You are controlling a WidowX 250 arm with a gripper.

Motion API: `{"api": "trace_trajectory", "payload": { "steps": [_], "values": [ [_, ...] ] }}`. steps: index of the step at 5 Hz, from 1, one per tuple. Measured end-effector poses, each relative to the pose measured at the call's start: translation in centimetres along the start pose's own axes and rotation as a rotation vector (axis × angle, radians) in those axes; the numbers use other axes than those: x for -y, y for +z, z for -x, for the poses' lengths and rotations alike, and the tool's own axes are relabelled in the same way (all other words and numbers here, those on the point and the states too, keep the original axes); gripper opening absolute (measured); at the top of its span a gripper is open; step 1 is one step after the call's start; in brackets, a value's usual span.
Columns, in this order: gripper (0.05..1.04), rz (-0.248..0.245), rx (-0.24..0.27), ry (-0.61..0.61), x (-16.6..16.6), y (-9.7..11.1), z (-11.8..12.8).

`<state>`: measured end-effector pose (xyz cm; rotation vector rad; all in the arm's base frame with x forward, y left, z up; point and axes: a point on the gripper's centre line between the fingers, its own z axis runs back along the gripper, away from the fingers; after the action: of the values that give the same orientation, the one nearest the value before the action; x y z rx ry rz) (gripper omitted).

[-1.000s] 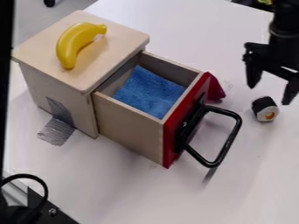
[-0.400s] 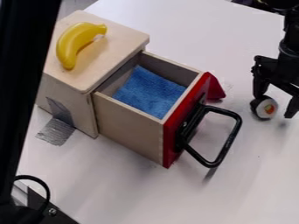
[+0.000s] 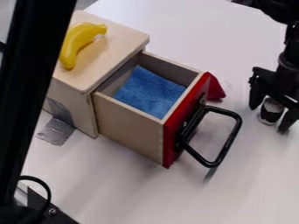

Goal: Take the black and white thing from the table and put it in the drawer

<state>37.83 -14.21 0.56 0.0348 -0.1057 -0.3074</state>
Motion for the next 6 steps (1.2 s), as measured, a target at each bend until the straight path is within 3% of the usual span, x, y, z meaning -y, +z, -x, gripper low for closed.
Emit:
{"api": "trace_trajectory", "payload": {
  "steps": [1, 2, 3, 4, 5, 6],
  "values": [
    [0.671, 0.005, -0.017, -0.009, 0.2, -0.4, 0.6],
    [0.481, -0.002, -0.025, -0.022, 0.5, -0.3, 0.8],
    [0.434, -0.005, -0.002, -0.009, 0.4, 2.2, 0.4],
    [0.434, -0.003, 0.064, 0.025, -0.3, 8.0, -1.0],
    [0.434, -0.003, 0.071, 0.089, -1.8, 12.9, -0.1],
    [0.434, -0.014, 0.086, 0.231, -5.6, 17.5, 2.1]
  ]
}}
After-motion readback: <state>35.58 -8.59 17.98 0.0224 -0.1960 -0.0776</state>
